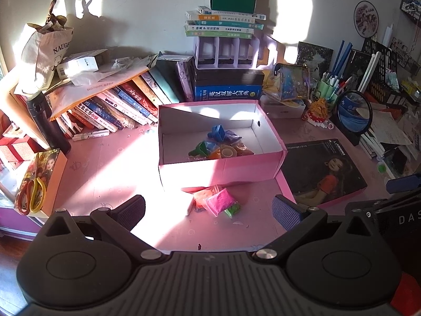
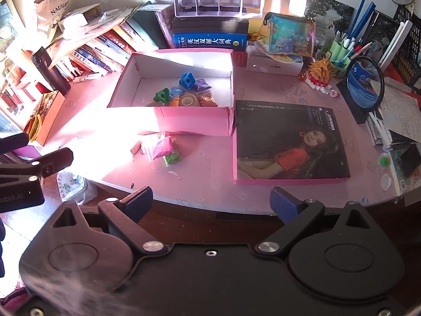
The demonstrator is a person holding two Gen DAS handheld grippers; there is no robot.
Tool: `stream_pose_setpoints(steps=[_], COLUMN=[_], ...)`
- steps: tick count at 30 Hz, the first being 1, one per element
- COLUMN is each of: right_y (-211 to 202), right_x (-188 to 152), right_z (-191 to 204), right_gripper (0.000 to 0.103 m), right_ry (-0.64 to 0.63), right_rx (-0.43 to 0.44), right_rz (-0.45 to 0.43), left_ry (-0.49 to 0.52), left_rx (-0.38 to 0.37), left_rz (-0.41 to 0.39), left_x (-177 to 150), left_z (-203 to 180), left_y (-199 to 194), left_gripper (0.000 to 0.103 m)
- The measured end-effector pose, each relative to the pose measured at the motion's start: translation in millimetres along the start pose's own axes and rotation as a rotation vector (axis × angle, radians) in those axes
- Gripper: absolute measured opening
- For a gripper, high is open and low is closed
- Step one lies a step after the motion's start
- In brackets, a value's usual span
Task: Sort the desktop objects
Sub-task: 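Grasp the white charger block with the left gripper while the right grasps the pink bag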
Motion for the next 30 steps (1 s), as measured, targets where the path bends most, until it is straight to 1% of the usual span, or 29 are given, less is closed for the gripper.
stream_pose_setpoints(steps=[3, 11, 13, 21, 22, 25, 30], right_y=[10.0, 35.3, 46.5, 90.0, 91.6, 106.5, 135.4], right_x=[1.7, 8.2, 8.2, 10.1, 16.4, 18.2, 22.1], right_z=[-3.9, -5.1, -5.9, -7.5, -4.7, -1.7, 5.8], right_gripper=[0.096, 0.097, 0.099, 0.100, 0.100, 0.100, 0.100], right_ry=[0.009, -0.033, -0.046, -0.098, -0.105, -0.134, -0.185], right_rx=[0.028, 0.038, 0.049, 0.109, 0.114, 0.130, 0.143], right_rz=[0.014, 0.015, 0.027, 0.069, 0.072, 0.083, 0.108], left_ry=[0.003, -0.032, -0.029, -0.023, -0.023, -0.001, 0.045], left_rx=[-0.003, -0.014, -0.019, -0.042, -0.033, -0.010, -0.015], left_rz=[0.009, 0.060, 0.066, 0.089, 0.092, 0.074, 0.120], left_x=[0.0, -1.4, -1.8, -6.5, -7.4, -10.1, -16.1], left_z=[2.0, 11.0, 11.8, 16.0, 17.0, 19.5, 21.7], left_y=[10.7, 49.3, 60.0, 101.0, 106.6, 120.6, 145.4], left_gripper=[0.103, 0.103, 0.103, 0.103, 0.103, 0.103, 0.103])
Point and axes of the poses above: each gripper's, at about its wrist camera, not at the fingertips, and y roughly the way its jaws point, z to its left, x to its top, the point moved 3 cm from there along y, roughly the way its jaws point, and after that the axes turned 12 degrees about x, right-handed, at the moved point
